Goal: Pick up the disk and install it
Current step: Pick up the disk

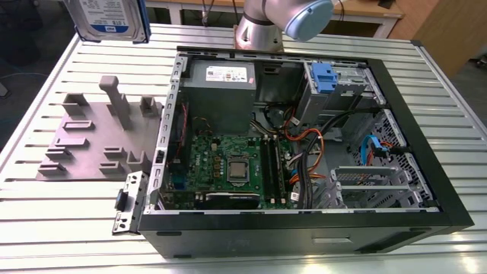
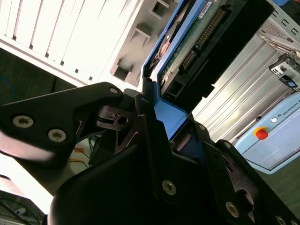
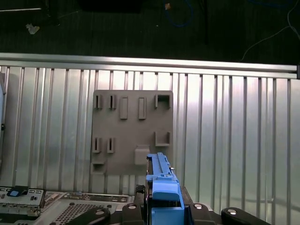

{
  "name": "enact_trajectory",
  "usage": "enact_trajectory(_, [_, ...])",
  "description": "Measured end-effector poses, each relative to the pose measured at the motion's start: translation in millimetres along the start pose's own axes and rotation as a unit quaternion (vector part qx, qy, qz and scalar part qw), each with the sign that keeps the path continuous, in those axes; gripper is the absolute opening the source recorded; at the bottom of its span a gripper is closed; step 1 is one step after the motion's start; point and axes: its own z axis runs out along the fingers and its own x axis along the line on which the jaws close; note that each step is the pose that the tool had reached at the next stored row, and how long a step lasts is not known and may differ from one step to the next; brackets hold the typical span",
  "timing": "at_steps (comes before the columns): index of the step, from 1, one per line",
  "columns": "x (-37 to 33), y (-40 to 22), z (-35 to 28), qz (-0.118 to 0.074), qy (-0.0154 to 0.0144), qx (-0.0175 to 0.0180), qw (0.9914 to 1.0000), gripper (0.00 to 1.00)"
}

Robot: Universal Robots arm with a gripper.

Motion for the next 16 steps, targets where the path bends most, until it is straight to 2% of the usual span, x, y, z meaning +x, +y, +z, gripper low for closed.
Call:
enact_trajectory(4, [5.1,-0.1,-0.1,0.0,0.0,0.0,1.0,0.37])
enact_trajectory(11, [18.7,0.3,-0.1,0.0,0.0,0.0001,1.0,0.37])
enact_trajectory(16, [21.9,-1.3,-0.3,0.0,0.0005,0.0,1.0,0.37])
